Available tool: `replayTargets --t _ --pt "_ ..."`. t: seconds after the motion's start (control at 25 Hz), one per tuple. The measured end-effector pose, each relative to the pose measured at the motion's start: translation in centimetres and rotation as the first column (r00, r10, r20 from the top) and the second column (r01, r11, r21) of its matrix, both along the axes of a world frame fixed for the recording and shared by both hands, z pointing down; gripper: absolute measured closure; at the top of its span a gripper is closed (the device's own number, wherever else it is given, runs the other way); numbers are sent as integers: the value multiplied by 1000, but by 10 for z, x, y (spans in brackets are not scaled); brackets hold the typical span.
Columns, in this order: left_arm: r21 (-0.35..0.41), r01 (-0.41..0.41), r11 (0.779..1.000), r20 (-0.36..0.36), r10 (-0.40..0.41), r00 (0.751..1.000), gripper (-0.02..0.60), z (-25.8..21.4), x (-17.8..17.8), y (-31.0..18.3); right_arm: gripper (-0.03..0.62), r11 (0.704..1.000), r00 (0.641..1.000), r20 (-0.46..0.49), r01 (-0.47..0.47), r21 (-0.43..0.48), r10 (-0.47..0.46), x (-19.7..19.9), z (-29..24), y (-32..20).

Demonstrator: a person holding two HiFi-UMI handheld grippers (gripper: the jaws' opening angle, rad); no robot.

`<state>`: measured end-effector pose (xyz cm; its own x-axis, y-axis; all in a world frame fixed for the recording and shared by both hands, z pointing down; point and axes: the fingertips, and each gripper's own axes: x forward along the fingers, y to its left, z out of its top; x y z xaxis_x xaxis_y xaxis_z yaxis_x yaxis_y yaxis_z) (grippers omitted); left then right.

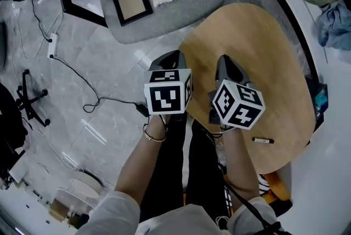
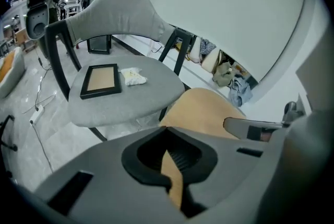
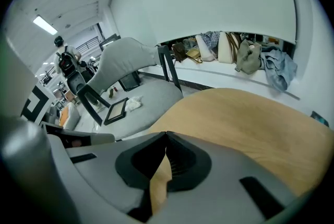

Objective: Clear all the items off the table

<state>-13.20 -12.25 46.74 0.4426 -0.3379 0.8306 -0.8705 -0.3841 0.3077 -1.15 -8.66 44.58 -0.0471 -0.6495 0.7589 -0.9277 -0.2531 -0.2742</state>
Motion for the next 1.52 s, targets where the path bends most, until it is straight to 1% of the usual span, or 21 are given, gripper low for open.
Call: replayTargets --t 0.12,0.24,0.4,0.52,0.64,0.68,0.76,0.92,1.04,1.12,1.2,1.28,1.44,1.52 --pt "19 -3 1000 -3 3 1000 575 -1 1 7 570 1000 1000 -4 11 2 -11 0 0 7" --pt "20 -10 1000 5 10 1000 575 -1 1 14 569 1000 1000 -14 19 2 -19 4 -1 16" --pt "4 -59 998 14 59 998 575 5 13 32 569 1000 1000 -14 -7 3 7 11 0 34" --pt "-12 -110 994 24 110 994 575 10 36 59 569 998 998 0 -57 -6 57 27 5 62" --pt "-33 -196 980 26 197 980 575 18 73 101 569 987 987 20 -160 -34 161 61 17 112" --pt "-39 -240 970 27 241 970 575 22 86 117 570 977 978 23 -207 -44 208 72 21 131" --pt "-50 -339 940 30 341 940 575 29 112 146 569 947 948 28 -315 -61 317 94 26 170" --pt "-58 -509 859 28 511 859 575 33 172 202 569 862 863 37 -501 -73 504 137 24 241" --pt "-48 -597 801 20 598 801 575 31 212 240 569 797 797 36 -599 -80 603 168 24 292" --pt "-45 -633 773 29 634 773 575 31 231 261 569 759 760 34 -645 -82 649 187 25 321" --pt "-40 -658 752 42 659 751 575 30 241 276 569 730 730 38 -678 -78 682 199 26 343" --pt "-35 -675 737 56 675 735 575 30 247 285 569 714 712 47 -697 -71 700 205 27 354" --pt "-24 -697 716 77 697 713 575 31 251 291 569 702 699 67 -710 -61 712 205 29 362" --pt "-25 -704 710 79 703 706 575 33 252 293 569 697 694 70 -714 -62 717 202 28 364"
